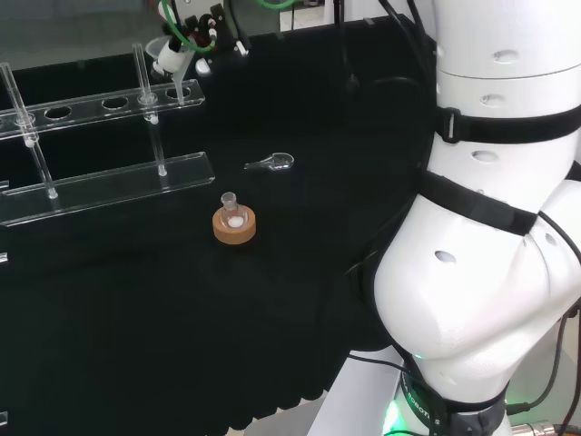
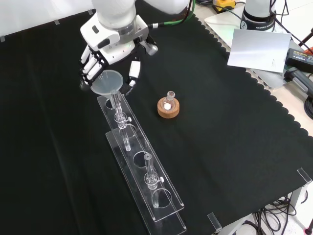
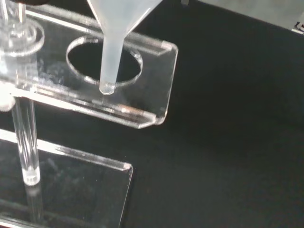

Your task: Put the funnel back on the funnel stand.

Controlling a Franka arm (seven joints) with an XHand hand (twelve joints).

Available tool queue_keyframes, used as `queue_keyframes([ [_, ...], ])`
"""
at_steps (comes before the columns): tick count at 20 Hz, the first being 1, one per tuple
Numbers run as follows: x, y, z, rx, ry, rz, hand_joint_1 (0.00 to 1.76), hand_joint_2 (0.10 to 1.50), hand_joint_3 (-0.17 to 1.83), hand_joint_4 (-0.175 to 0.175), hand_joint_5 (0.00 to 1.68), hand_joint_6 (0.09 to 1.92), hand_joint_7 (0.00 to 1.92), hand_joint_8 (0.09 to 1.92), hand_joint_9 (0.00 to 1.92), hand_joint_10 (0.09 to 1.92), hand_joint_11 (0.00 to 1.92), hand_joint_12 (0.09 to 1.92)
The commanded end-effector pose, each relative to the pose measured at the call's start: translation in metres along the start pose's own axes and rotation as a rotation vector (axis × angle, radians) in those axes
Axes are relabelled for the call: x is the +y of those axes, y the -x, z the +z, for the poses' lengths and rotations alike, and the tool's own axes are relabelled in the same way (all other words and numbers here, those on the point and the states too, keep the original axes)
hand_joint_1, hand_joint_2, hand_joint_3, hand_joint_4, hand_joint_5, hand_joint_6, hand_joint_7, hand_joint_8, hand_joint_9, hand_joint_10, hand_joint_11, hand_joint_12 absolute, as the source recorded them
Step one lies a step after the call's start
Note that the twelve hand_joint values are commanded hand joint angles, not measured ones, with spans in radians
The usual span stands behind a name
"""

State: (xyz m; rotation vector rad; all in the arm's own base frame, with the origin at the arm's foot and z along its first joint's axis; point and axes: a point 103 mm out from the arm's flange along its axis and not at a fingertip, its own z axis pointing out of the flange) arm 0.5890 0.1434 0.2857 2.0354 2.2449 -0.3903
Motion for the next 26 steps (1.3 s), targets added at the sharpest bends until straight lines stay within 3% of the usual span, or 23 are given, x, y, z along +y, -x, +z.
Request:
queue_keyframes([
  [1,0.002,-0.003,0.01,-0.012,-0.019,-0.001,0.68,0.78,0.49,-0.062,0.54,0.1,0.55,0.71,1.05,0.43,0.76,1.18],
  [7,0.0,-0.003,0.019,0.005,-0.049,-0.01,0.67,0.77,0.49,-0.062,0.52,0.09,0.47,0.73,0.95,0.46,0.7,1.22],
  [12,-0.006,-0.006,0.021,0.018,-0.083,-0.046,0.58,0.68,0.44,-0.052,0.32,0.09,0.12,0.69,0.49,0.6,0.42,1.36],
  [15,-0.011,-0.006,0.02,0.012,-0.083,-0.049,0.54,0.66,0.4,-0.045,0.25,0.09,0.03,0.68,0.36,0.68,0.33,1.41],
  [22,-0.045,0.006,-0.009,0.023,-0.008,-0.034,0.51,0.64,0.35,-0.044,0.23,0.09,0.01,0.67,0.3,0.73,0.26,1.44],
  [26,-0.071,0.019,-0.023,0.064,0.02,-0.013,0.52,0.65,0.35,-0.047,0.25,0.09,0.04,0.69,0.32,0.74,0.26,1.44],
])
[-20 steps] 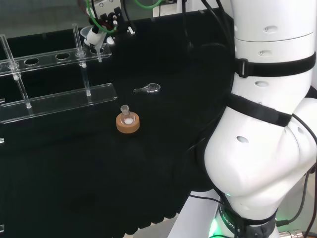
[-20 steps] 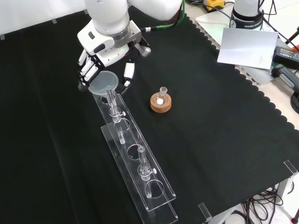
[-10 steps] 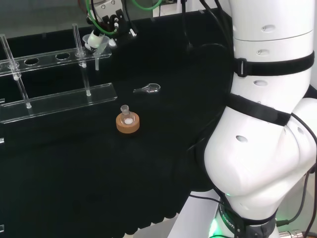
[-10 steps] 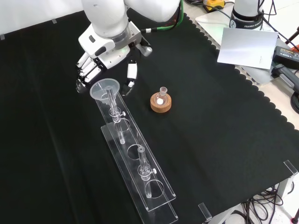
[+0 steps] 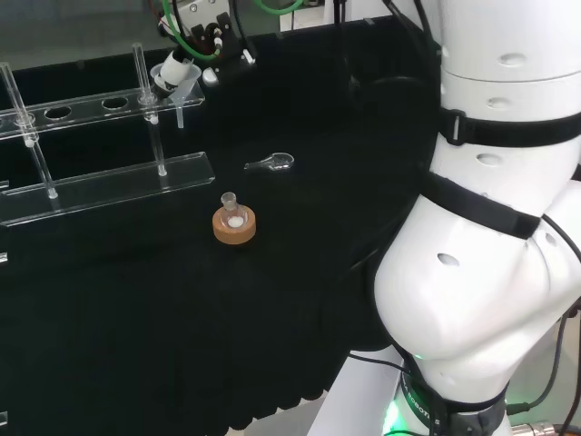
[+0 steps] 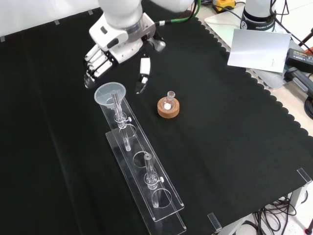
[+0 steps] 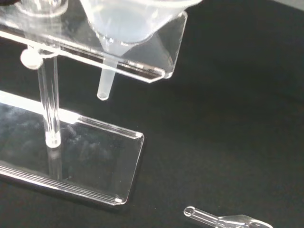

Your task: Put the funnel back on the funnel stand.

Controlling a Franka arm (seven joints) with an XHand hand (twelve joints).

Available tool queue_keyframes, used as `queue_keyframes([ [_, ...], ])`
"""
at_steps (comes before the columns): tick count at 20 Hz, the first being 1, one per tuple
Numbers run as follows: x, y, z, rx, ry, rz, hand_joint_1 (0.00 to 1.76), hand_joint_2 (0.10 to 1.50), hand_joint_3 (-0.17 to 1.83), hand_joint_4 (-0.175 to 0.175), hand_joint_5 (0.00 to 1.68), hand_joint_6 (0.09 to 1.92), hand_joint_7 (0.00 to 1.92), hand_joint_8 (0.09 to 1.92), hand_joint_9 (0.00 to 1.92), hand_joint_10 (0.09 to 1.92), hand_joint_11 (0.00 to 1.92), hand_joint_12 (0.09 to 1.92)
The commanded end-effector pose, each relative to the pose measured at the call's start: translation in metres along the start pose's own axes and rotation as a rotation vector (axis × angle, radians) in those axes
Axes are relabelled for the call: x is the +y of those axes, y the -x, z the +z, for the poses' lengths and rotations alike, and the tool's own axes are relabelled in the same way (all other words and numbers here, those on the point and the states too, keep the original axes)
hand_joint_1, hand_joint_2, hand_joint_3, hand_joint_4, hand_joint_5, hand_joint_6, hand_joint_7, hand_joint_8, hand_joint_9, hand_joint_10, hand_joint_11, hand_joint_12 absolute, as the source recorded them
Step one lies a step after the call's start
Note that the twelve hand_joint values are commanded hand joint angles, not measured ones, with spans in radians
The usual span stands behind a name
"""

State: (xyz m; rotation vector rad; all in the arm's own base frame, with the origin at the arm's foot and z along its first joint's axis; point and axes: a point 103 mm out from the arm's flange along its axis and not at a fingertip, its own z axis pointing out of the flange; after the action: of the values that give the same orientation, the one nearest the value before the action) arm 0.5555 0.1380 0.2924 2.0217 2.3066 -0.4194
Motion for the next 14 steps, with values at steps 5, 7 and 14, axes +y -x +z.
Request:
queue_keyframes([
  [5,-0.073,0.031,-0.028,0.083,0.055,0.067,0.55,0.68,0.35,-0.05,0.28,0.09,0.09,0.7,0.35,0.74,0.27,1.44],
  [7,-0.086,0.037,-0.028,0.091,0.053,0.079,0.56,0.68,0.36,-0.05,0.28,0.09,0.1,0.7,0.35,0.73,0.28,1.43],
  [14,-0.143,0.055,-0.031,0.149,0.065,0.145,0.56,0.69,0.36,-0.05,0.3,0.09,0.11,0.7,0.37,0.72,0.28,1.42],
])
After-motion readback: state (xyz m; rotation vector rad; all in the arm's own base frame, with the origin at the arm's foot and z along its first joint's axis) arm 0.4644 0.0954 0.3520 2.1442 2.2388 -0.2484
